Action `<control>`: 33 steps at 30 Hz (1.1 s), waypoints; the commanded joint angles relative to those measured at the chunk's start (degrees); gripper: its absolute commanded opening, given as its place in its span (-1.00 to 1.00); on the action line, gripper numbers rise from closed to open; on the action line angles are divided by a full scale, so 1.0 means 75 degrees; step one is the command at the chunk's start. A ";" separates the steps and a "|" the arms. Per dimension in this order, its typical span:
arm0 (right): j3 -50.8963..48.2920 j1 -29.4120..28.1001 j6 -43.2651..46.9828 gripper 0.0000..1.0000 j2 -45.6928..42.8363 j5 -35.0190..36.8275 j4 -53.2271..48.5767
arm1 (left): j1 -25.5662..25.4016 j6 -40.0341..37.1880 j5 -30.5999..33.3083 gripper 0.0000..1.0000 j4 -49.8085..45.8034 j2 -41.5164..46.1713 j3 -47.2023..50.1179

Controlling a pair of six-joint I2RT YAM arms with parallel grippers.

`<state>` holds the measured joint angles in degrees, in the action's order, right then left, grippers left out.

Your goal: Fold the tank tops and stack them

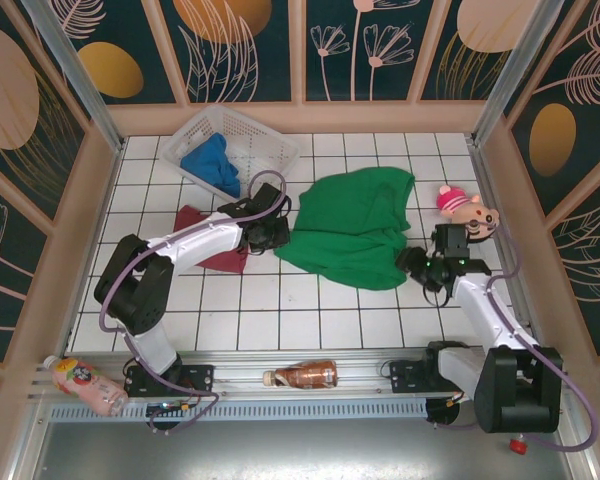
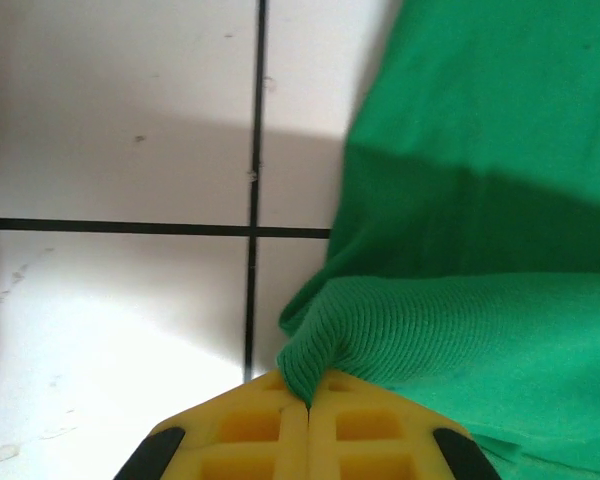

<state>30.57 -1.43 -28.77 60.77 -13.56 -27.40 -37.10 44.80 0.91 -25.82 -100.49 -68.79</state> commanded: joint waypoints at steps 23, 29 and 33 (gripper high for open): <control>0.0263 -0.0216 0.0207 -0.24 0.1778 0.0191 0.1146 | -0.0008 -0.0180 0.0494 -0.99 -0.0704 -0.0017 -0.0021; 0.0524 -0.0427 0.0460 -0.24 0.1916 0.0330 0.0928 | -0.0006 -0.0206 0.0474 -0.98 -0.0690 -0.0031 0.0020; 0.0578 -0.0486 0.0542 -0.25 0.1990 0.0451 0.0909 | 0.0000 -0.0222 0.0481 -0.98 -0.0704 -0.0005 0.0032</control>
<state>33.74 -4.62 -26.35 74.85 -12.53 -20.91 -37.10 44.18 3.42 -29.19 -100.57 -68.79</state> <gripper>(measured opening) 0.376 0.064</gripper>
